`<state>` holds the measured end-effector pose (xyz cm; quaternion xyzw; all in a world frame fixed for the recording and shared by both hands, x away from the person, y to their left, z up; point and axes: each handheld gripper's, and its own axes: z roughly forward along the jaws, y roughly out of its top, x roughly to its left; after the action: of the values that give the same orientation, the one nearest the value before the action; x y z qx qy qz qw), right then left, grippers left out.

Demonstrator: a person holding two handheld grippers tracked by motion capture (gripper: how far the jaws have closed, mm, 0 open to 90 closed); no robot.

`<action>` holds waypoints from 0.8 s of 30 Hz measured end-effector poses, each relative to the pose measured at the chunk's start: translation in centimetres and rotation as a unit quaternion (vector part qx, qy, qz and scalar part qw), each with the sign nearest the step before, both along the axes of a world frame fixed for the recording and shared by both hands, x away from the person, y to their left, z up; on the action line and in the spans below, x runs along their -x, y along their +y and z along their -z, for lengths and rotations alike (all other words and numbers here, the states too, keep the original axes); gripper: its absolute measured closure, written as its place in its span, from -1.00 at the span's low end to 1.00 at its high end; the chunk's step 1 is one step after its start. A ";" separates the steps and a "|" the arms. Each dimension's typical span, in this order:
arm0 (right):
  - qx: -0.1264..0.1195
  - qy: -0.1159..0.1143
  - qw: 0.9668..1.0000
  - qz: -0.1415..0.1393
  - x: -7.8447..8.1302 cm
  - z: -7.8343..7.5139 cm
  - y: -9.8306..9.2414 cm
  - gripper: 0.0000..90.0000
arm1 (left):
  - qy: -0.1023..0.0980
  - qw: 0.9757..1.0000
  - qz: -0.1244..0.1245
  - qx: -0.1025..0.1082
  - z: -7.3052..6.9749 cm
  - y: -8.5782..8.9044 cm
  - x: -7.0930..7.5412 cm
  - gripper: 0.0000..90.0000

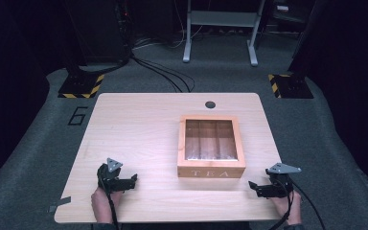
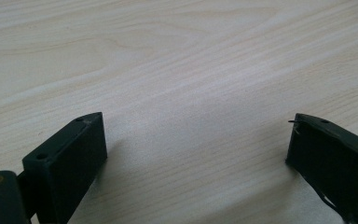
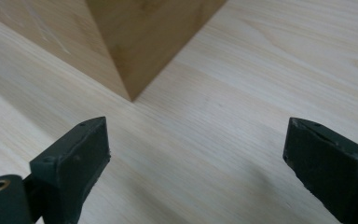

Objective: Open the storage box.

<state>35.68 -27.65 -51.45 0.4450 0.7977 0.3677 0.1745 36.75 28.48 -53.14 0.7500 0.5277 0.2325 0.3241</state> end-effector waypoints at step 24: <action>-0.031 -0.027 0.997 -0.063 -0.6 -3.3 3.6 -0.40 | 0.000 1.000 0.000 0.000 0.0 0.0 0.0 -0.90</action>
<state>36.27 -24.04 -48.19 0.3889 0.8073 0.4144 0.1589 36.75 28.48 -53.15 0.7498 0.5278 0.2324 0.3243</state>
